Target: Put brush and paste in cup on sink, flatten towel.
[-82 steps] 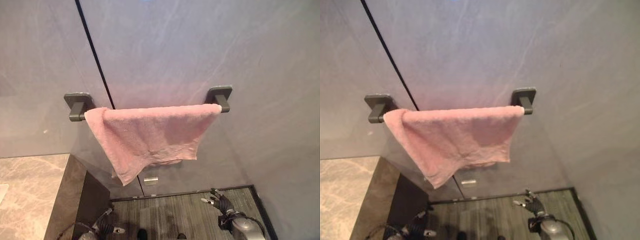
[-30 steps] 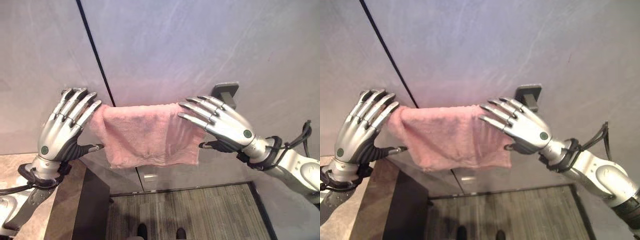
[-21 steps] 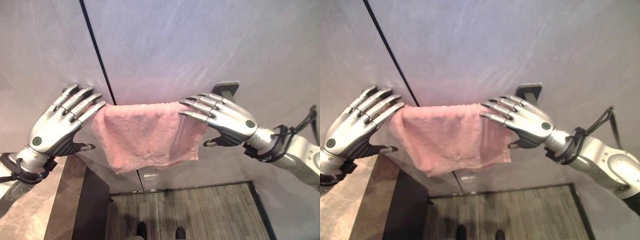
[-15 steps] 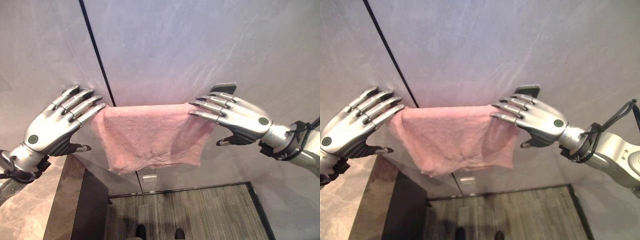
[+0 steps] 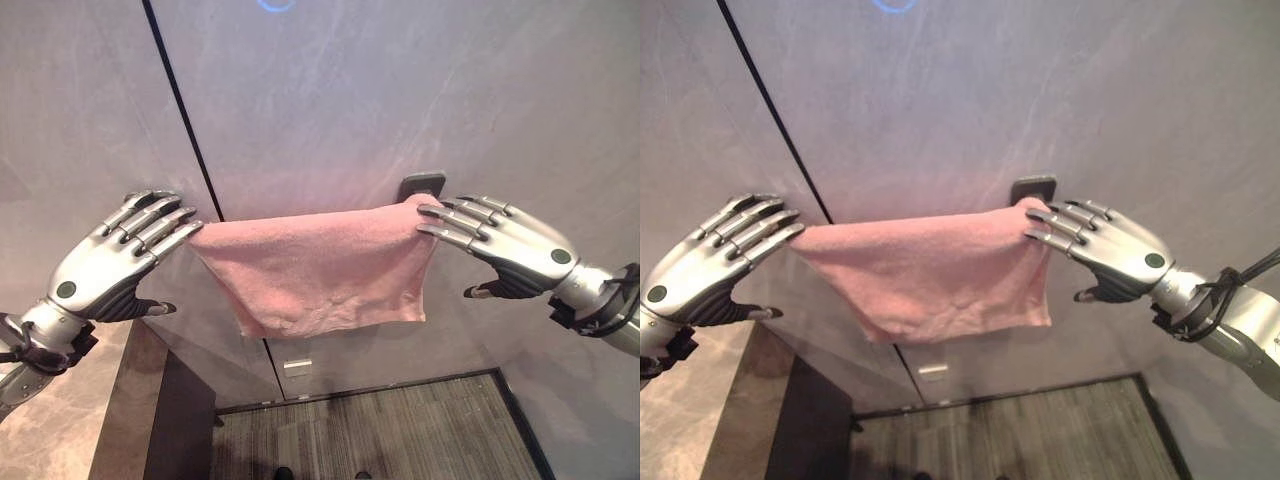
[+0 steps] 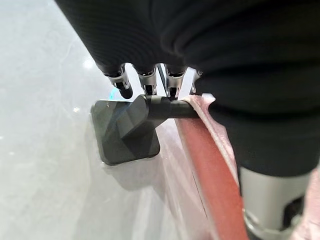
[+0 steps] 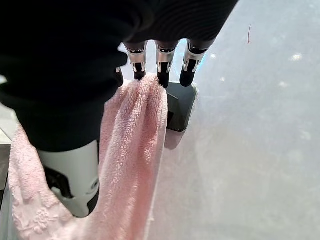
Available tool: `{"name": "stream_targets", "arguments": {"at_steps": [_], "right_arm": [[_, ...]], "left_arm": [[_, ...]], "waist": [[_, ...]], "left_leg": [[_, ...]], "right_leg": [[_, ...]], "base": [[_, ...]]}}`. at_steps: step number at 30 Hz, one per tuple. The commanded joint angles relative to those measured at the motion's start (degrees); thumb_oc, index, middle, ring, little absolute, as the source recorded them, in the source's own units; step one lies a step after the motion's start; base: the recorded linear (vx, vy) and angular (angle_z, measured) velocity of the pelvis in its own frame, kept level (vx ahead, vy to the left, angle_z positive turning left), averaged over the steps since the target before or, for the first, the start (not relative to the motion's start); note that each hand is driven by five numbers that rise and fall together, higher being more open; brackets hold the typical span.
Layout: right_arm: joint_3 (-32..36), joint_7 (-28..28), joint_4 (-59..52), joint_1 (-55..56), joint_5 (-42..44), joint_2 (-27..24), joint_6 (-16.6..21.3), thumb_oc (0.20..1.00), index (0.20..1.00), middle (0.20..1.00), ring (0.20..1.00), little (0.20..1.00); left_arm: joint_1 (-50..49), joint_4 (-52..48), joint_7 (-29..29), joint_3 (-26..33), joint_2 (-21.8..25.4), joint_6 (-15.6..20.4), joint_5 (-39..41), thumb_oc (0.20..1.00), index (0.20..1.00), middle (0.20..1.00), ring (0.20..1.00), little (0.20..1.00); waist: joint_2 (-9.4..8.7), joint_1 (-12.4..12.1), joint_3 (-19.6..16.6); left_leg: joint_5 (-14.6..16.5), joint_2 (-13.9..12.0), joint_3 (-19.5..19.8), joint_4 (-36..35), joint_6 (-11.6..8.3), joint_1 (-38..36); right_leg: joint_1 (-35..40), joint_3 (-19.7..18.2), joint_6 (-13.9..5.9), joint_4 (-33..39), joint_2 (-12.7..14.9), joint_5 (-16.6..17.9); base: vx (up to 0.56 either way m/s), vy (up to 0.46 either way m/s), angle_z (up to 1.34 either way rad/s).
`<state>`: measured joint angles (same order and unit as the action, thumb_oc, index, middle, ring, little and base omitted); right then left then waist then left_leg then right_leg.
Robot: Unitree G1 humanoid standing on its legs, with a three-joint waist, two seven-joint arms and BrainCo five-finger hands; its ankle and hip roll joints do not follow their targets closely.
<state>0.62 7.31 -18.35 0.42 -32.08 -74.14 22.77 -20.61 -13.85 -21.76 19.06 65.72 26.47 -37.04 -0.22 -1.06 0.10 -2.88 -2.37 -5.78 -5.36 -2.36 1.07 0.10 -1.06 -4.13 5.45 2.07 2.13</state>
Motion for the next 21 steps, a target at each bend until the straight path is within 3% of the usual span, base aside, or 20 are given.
{"name": "stream_targets", "arguments": {"at_steps": [1, 7, 8, 9, 10, 12, 14, 17, 21], "right_arm": [[-4.3, -6.5, 10.3, 7.7, -3.1, 0.3, -4.4, 1.0, 1.0, 1.0, 1.0, 1.0], [-2.8, -3.8, 7.0, 6.2, 0.3, 5.8, -5.2, 1.0, 1.0, 1.0, 1.0, 1.0], [-1.5, -0.2, 6.4, 6.0, 4.0, 12.4, -5.8, 1.0, 1.0, 1.0, 1.0, 1.0], [-0.1, 1.5, 5.3, 6.0, 11.3, 20.2, -6.3, 1.0, 1.0, 1.0, 1.0, 1.0], [0.2, 1.3, 5.0, 6.2, 11.5, 20.3, -6.4, 1.0, 1.0, 1.0, 1.0, 1.0], [2.8, 3.9, 1.1, 5.7, 21.2, 31.2, -6.2, 1.0, 1.0, 1.0, 1.0, 1.0], [3.3, 4.8, 1.0, 5.7, 22.0, 33.2, -6.0, 1.0, 1.0, 1.0, 1.0, 1.0], [4.4, 6.5, 0.0, 6.5, 30.4, 40.8, -5.9, 1.0, 1.0, 1.0, 1.0, 1.0], [4.8, 5.0, 0.6, 11.2, 36.1, 46.5, -5.8, 1.0, 1.0, 1.0, 1.0, 1.0]], "left_arm": [[-7.9, 9.5, 6.6, 2.6, -0.7, -6.0, -0.3, 1.0, 1.0, 1.0, 1.0, 1.0], [-4.9, 7.2, 6.6, 1.7, -8.1, -6.2, 5.9, 1.0, 1.0, 1.0, 1.0, 1.0], [-0.7, 7.3, 4.8, -0.9, -16.3, -6.3, 15.4, 1.0, 1.0, 1.0, 1.0, 1.0], [1.2, 6.7, 2.8, -2.0, -21.1, -6.5, 20.7, 1.0, 1.0, 1.0, 1.0, 1.0], [1.3, 6.7, 2.8, -2.0, -21.0, -6.5, 20.8, 1.0, 1.0, 1.0, 1.0, 1.0], [4.8, 4.0, 0.0, -3.0, -28.2, -6.7, 27.3, 1.0, 1.0, 1.0, 1.0, 1.0], [5.3, 3.7, -0.8, -3.0, -29.7, -6.8, 28.7, 1.0, 1.0, 1.0, 1.0, 1.0], [6.5, 2.4, -1.3, -4.8, -35.6, -6.4, 35.6, 1.0, 1.0, 1.0, 1.0, 1.0], [2.8, 4.7, 3.1, -8.7, -41.2, -7.2, 42.6, 1.0, 1.0, 1.0, 1.0, 1.0]], "waist": [[-1.77, -1.0, 0.8], [-1.93, -0.9, 0.9], [-1.91, -0.9, 1.1], [-1.78, -0.8, 1.2], [-1.91, -0.9, 1.2], [-1.88, -0.4, 0.8], [-1.91, -0.4, 0.9], [-1.78, -0.1, 0.8], [-1.41, 0.5, 1.2]], "left_leg": [[1.1, -2.1, -0.7, 0.4, -3.16, -0.5], [0.9, -2.2, -0.6, 0.4, -3.13, -0.5], [0.8, -2.3, -0.6, 0.4, -3.02, -0.6], [1.1, -2.4, -0.6, 0.4, -2.85, -0.7], [0.7, -2.3, -0.6, 0.4, -2.85, -0.4], [0.6, -2.5, -0.8, 0.4, -2.68, -0.4], [0.7, -2.6, -0.8, 0.4, -2.67, -0.4], [0.7, -2.7, -1.1, 0.4, -2.54, -0.5], [0.8, -2.8, -1.7, 0.4, -2.28, -0.8]], "right_leg": [[-1.5, 2.0, -5.0, -0.5, 4.3, 2.1], [-1.5, 2.1, -4.8, -0.5, 4.2, 2.0], [-1.3, 2.1, -4.61, -0.5, 4.1, 2.0], [-1.0, 2.2, -4.47, -0.5, 4.0, 1.6], [-1.3, 2.2, -4.41, -0.5, 4.0, 2.0], [-1.6, 2.0, -4.38, -0.5, 3.9, 2.2], [-1.6, 2.0, -4.36, -0.5, 3.8, 2.2], [-1.7, 1.6, -4.32, -0.5, 3.7, 2.4], [-1.6, 1.7, -4.12, -0.5, 3.6, 2.5]], "base": [[0.0, 0.0, 0.0], [0.0, 0.0, 0.0], [-0.02, -0.032, 0.02], [-0.04, -0.036, 0.04], [-0.04, -0.03, 0.03], [-0.03, -0.037, 0.01], [-0.01, -0.007, -0.02], [-0.01, -0.007, -0.01], [-0.02, -0.014, -0.04]]}}
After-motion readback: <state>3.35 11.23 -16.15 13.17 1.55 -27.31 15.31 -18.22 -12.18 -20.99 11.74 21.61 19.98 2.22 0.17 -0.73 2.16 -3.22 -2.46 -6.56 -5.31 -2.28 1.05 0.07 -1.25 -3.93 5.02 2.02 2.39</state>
